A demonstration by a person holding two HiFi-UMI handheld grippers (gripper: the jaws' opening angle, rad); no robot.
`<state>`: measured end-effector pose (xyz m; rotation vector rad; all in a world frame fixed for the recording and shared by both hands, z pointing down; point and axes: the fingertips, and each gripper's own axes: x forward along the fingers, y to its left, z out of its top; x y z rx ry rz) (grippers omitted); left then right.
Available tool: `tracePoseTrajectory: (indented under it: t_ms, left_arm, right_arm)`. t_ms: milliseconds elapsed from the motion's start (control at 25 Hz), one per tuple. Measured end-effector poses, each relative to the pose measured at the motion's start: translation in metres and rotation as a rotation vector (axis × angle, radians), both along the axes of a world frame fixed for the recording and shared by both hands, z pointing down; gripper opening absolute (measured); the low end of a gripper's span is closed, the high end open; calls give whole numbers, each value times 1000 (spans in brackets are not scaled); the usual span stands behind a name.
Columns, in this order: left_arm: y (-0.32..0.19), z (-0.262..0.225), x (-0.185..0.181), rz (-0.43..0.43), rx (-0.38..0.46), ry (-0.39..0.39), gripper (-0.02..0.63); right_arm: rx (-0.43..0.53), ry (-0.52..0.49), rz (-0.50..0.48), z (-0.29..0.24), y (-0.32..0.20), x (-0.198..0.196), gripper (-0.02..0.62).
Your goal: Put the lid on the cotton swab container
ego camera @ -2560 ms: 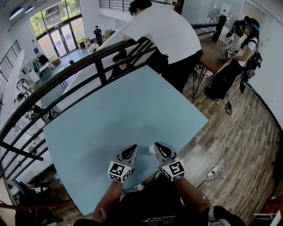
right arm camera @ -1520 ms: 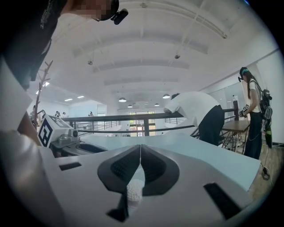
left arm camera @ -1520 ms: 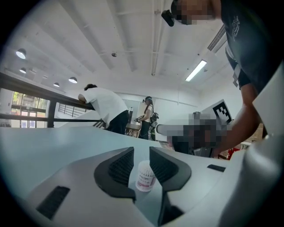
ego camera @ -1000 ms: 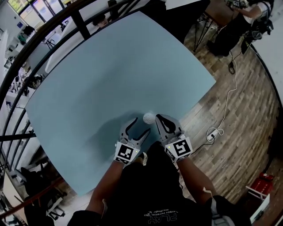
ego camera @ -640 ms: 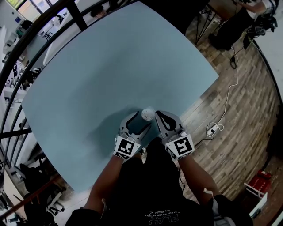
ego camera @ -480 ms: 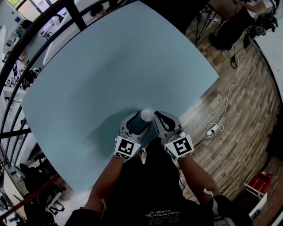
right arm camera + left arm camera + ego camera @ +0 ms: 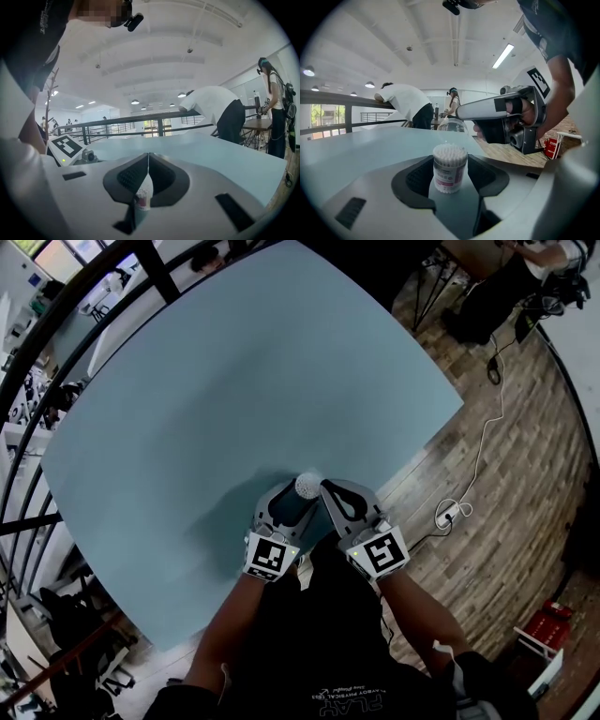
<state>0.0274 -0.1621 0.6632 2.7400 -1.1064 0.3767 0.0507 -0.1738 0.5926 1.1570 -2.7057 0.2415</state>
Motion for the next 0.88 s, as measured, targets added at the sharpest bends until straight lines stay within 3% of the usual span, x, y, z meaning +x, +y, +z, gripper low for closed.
tracePoseTrajectory:
  t_ms: [200, 440, 640, 880]
  left_arm:
    - [3, 1, -4, -5, -1, -1, 236]
    - [5, 1, -6, 6, -5, -9, 238]
    - [6, -1, -7, 17, -3, -9, 238]
    - [6, 0, -5, 22, -2, -18, 238]
  right_arm:
    - [-16, 10, 3, 5, 2, 0, 20]
    - [56, 27, -29, -7, 2, -17, 20]
    - [53, 30, -41, -5, 9, -26, 20]
    - [34, 104, -66, 13, 13, -28, 20]
